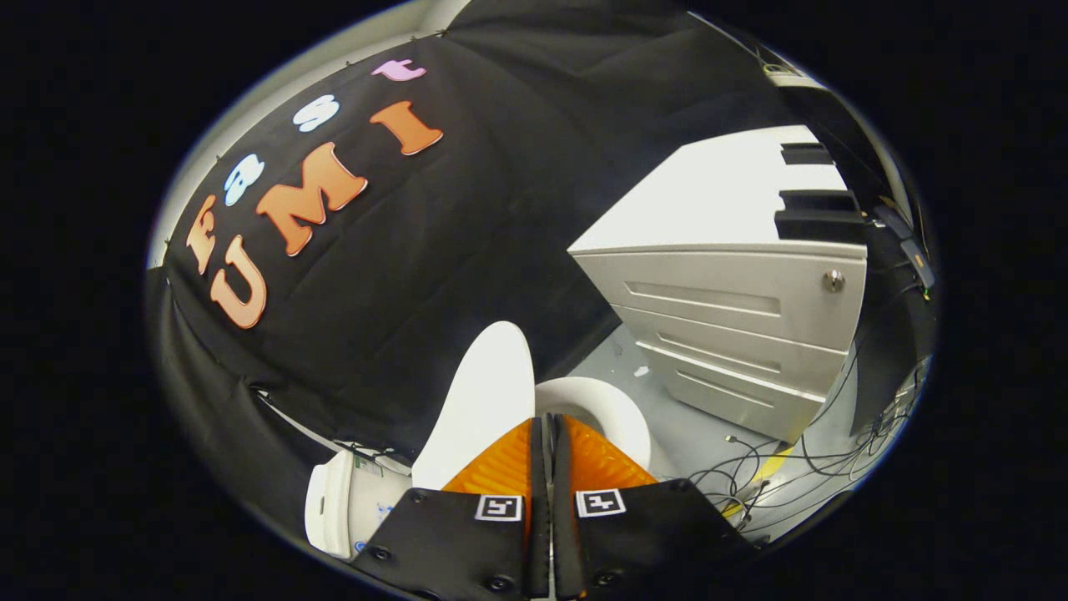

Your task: Open the toilet lid.

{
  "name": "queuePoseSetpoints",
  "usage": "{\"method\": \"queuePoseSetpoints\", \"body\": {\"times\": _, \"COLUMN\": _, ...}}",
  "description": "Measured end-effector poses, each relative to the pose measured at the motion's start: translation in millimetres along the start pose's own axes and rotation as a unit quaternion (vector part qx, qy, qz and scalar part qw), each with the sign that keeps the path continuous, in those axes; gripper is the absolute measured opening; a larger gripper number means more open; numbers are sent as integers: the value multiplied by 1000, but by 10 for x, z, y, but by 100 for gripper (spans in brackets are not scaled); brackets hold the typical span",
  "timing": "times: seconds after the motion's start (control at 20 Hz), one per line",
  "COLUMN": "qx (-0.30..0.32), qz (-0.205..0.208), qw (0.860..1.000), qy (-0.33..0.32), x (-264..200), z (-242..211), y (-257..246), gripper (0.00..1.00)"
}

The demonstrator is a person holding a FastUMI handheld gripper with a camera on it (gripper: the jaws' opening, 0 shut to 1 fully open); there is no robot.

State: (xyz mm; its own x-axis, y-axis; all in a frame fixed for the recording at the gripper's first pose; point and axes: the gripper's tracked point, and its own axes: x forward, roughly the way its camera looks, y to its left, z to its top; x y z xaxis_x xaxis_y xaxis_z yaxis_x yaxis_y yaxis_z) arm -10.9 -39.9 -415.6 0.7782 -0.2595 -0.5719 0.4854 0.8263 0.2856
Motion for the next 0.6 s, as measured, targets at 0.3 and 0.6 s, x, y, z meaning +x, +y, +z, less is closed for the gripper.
{"method": "queuePoseSetpoints", "body": {"times": 0.3, "qx": -16, "qz": 59, "qw": 998, "qy": -8, "x": -321, "z": 147, "y": 871, "gripper": 10}}
{"method": "queuePoseSetpoints", "body": {"times": 0.6, "qx": -96, "qz": 86, "qw": 991, "qy": -25, "x": -556, "z": 81, "y": 1679, "gripper": 11}}
